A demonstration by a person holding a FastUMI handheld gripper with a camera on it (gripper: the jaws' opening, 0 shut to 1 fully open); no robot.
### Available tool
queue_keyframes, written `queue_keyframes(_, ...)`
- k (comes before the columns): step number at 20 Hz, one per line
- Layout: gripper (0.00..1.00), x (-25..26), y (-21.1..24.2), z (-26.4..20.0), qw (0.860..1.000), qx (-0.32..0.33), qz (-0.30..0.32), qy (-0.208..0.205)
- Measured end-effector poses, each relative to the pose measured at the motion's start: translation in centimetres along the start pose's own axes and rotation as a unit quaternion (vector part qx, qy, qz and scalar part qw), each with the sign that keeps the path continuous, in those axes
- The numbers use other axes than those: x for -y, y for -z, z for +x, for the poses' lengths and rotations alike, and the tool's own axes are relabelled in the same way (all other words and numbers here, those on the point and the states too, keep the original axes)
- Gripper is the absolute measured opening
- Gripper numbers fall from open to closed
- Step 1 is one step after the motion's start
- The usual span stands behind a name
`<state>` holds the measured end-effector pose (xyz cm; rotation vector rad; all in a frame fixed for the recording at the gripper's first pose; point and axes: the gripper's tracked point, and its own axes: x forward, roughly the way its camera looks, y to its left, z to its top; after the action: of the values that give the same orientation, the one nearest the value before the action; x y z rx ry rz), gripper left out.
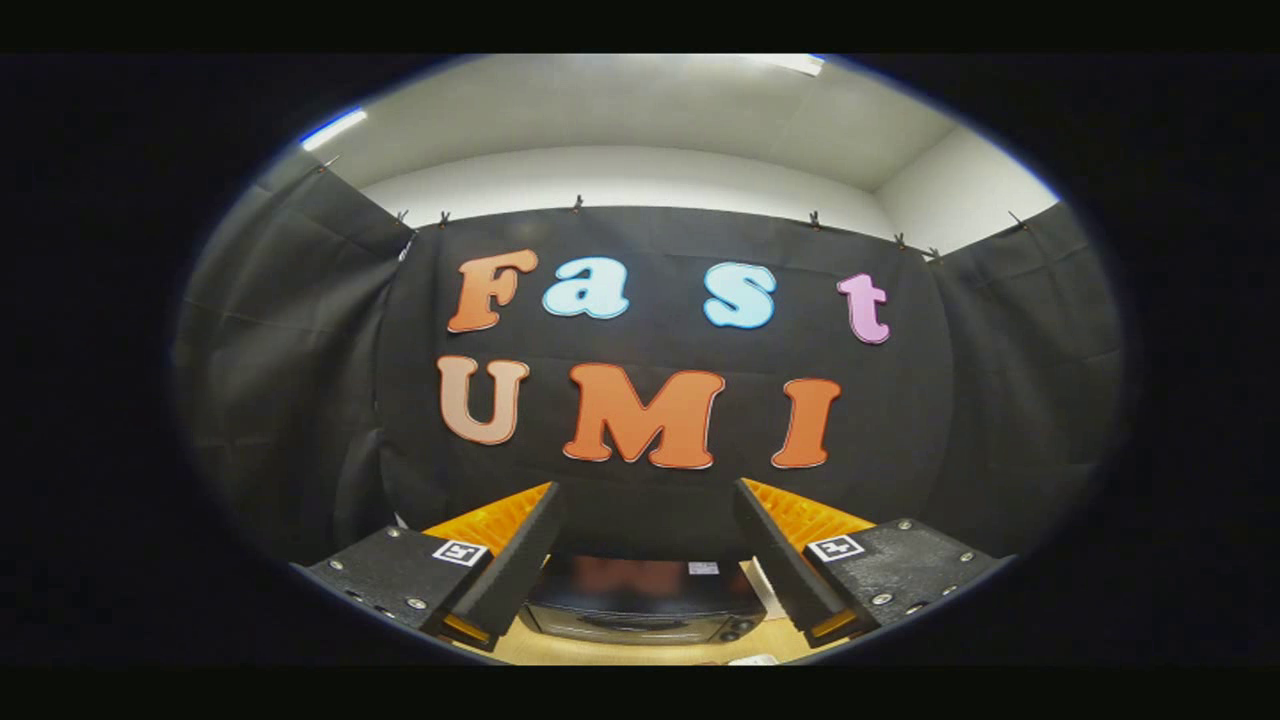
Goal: Open the toaster oven, put the food inside, and close the toaster oven door.
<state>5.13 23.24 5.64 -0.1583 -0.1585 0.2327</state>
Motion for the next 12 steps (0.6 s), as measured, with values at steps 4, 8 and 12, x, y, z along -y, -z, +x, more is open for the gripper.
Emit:
queue_keyframes(4,1.00,1.8,1.0,0.4,1.000,-0.013,0.003,-0.001)
queue_keyframes(8,1.00,4.1,1.4,0.7,1.000,-0.016,0.000,-0.001)
queue_keyframes(12,1.00,6.1,2.3,0.6,1.000,-0.022,-0.002,-0.010)
